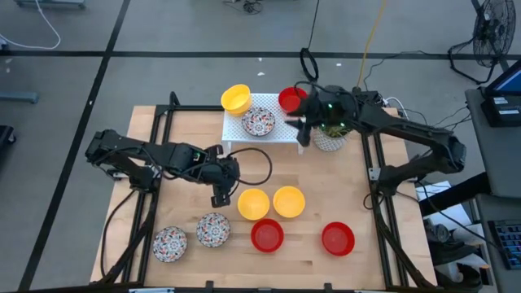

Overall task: Pick & Place Mini bowls
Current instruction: Stack the yellow bowl on the yellow bowl on the shelf

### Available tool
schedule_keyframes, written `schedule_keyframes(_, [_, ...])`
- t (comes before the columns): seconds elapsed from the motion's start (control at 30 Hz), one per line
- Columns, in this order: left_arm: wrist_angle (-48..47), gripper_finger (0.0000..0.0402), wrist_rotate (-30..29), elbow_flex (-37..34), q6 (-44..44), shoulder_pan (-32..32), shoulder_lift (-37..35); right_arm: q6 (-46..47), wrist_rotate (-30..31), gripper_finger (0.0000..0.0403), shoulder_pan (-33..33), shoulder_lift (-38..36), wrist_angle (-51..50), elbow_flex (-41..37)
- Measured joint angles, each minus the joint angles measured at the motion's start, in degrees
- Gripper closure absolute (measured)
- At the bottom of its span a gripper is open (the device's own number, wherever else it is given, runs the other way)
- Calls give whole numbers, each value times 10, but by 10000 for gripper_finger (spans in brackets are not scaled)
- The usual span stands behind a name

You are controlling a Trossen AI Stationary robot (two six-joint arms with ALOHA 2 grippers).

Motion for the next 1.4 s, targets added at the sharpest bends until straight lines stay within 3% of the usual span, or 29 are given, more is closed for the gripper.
schedule_keyframes(0.2, [0, 213, 20, 0, -79, -14, 0, 14, -63, 286, 61, -41, 1, -38])
schedule_keyframes(0.43, [34, 213, -18, -3, -104, -42, 21, 109, -64, 284, 139, -71, 2, -107])
schedule_keyframes(0.63, [107, 213, -11, -29, -109, -47, 67, 185, -63, 285, 220, -104, 17, -162])
schedule_keyframes(0.87, [146, 213, -55, -71, -159, -38, 120, 235, -60, 280, 299, -141, 96, -227])
schedule_keyframes(1.13, [164, 213, -59, -107, -227, -10, 181, 253, -58, 280, 332, -160, 200, -282])
schedule_keyframes(1.4, [181, 213, -30, -108, -241, 3, 239, 271, -59, 280, 333, -160, 202, -284])
